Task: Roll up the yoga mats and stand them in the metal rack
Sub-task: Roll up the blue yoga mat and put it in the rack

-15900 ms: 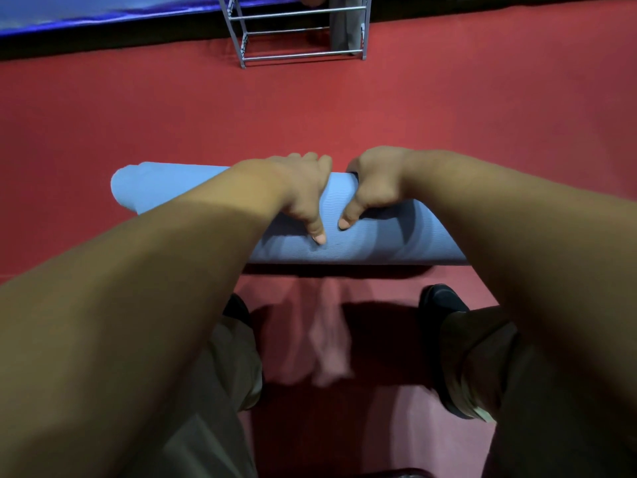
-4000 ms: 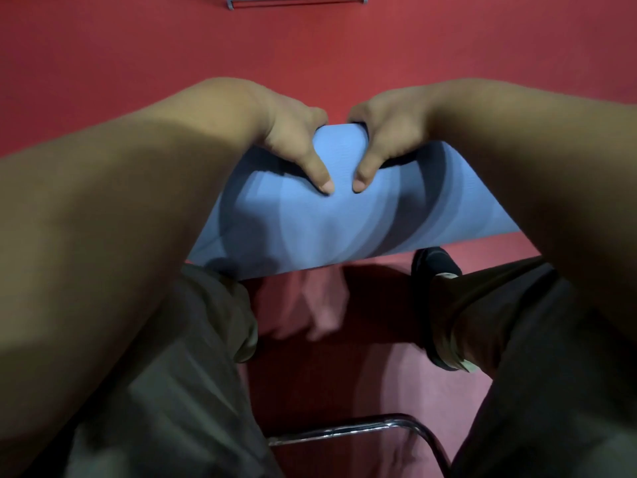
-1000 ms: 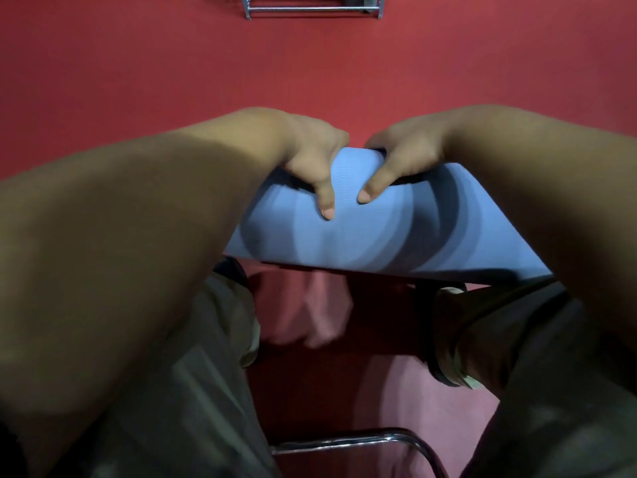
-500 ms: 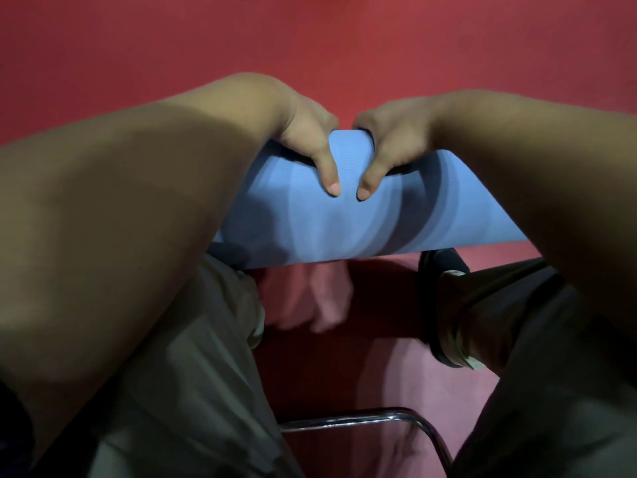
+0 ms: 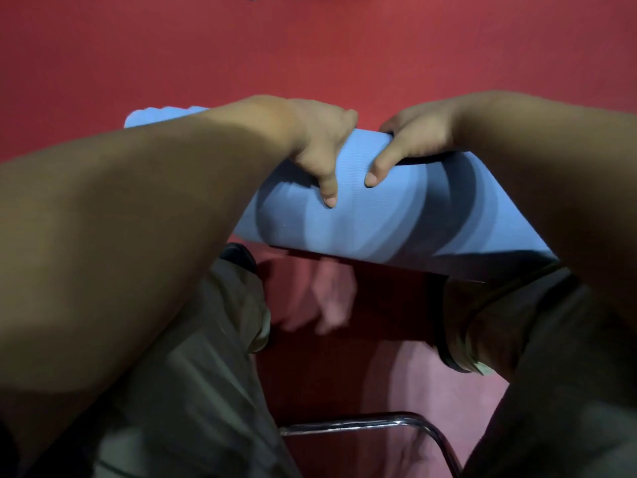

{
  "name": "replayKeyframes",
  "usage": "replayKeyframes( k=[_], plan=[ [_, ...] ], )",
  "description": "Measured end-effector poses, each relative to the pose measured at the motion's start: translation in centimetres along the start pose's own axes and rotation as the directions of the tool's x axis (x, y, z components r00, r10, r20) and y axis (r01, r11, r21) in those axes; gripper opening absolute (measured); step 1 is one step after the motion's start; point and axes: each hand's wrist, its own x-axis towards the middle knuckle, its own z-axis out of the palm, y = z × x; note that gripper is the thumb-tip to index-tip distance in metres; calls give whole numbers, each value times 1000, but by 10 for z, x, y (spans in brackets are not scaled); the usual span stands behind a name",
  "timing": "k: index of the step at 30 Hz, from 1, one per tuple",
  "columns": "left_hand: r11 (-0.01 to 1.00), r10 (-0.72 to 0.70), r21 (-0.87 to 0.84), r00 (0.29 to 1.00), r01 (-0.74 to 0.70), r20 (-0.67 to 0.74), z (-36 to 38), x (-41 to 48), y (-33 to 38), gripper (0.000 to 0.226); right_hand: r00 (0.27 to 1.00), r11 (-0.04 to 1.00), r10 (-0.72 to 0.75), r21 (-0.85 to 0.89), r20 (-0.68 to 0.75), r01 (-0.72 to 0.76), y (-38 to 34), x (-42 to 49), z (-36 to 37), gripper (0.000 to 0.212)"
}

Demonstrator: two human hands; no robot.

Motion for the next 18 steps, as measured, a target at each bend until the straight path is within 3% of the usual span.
replayKeyframes(
  k=[7,11,14,18],
  plan=[
    [997,-26,-77,996,33,89,-6,1,-12,98,997,994,-78,-76,20,79,-14,0,-2,78],
    [979,-35,-191,988,63,147,-10,0,-21,88,994,965,-109,-240,-20,101,-25,-4,0,105],
    [970,-37,-231,984,77,173,-10,-1,-21,82,989,951,-144,-283,-46,125,-26,-5,-1,90],
    [958,4,-284,984,47,177,-10,-5,-19,73,988,969,-142,-212,-59,126,-16,-7,-2,78]
  ],
)
